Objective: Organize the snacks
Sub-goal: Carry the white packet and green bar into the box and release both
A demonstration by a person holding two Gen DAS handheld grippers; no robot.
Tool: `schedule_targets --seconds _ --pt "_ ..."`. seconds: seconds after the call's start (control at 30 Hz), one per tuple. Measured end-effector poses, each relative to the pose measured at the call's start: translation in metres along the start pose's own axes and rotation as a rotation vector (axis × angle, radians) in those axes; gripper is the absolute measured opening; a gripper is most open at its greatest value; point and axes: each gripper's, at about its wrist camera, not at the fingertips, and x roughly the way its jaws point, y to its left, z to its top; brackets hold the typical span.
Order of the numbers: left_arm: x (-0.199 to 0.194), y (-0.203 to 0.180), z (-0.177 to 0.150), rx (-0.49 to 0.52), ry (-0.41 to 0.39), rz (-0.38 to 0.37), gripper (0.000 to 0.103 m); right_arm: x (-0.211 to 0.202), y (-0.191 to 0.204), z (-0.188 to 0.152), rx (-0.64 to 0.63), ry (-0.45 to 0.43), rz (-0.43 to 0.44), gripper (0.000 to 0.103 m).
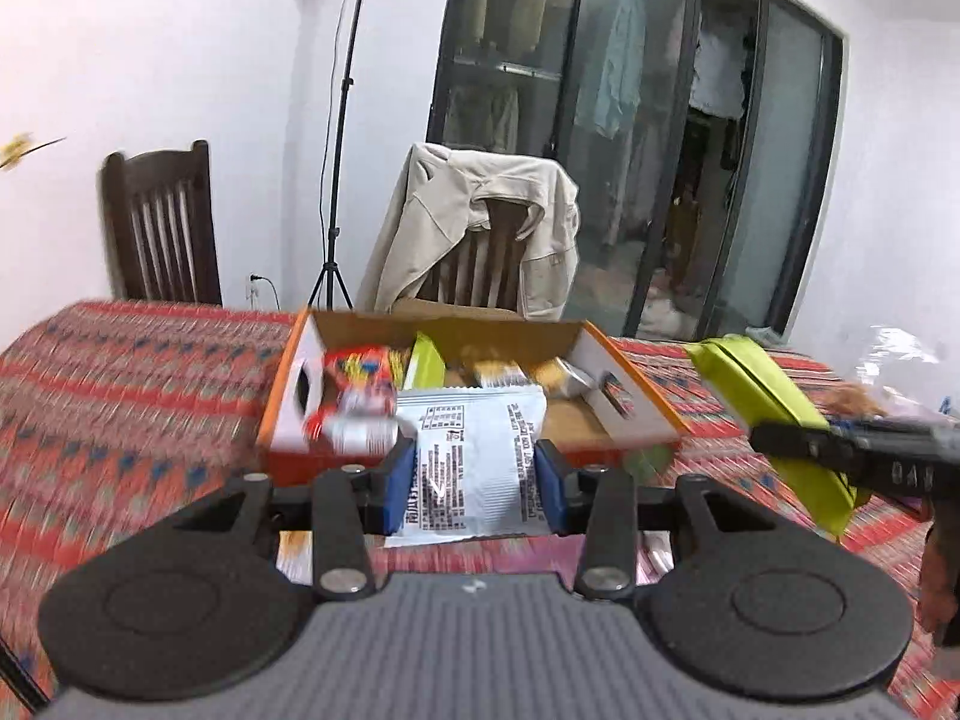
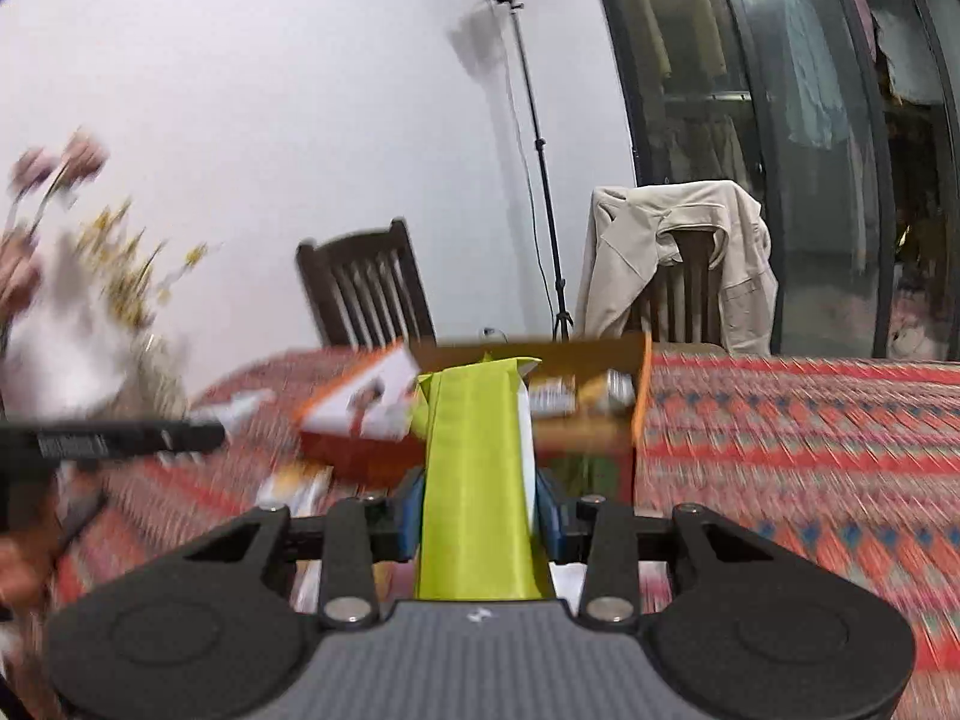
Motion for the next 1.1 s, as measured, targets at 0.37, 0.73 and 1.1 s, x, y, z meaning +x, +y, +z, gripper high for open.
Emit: schedule_targets --seconds 0.37,0.73,1.1 --pt "0.196 -0.009 0.052 -0.055 0.189 0.018 0.044 0.219 -0.033 0.059 -0.138 0.266 -0.298 0.037" --pt "0.185 0.001 0.050 0.001 0.163 0.059 0.072 0.194 -0.037 0.062 -0.125 0.152 -0.265 0.073" --pt "-0.014 0.007 -0.001 0.012 0.018 -0.001 0.081 0.031 -0.011 0.064 -0.144 -0.001 -0.157 0.078"
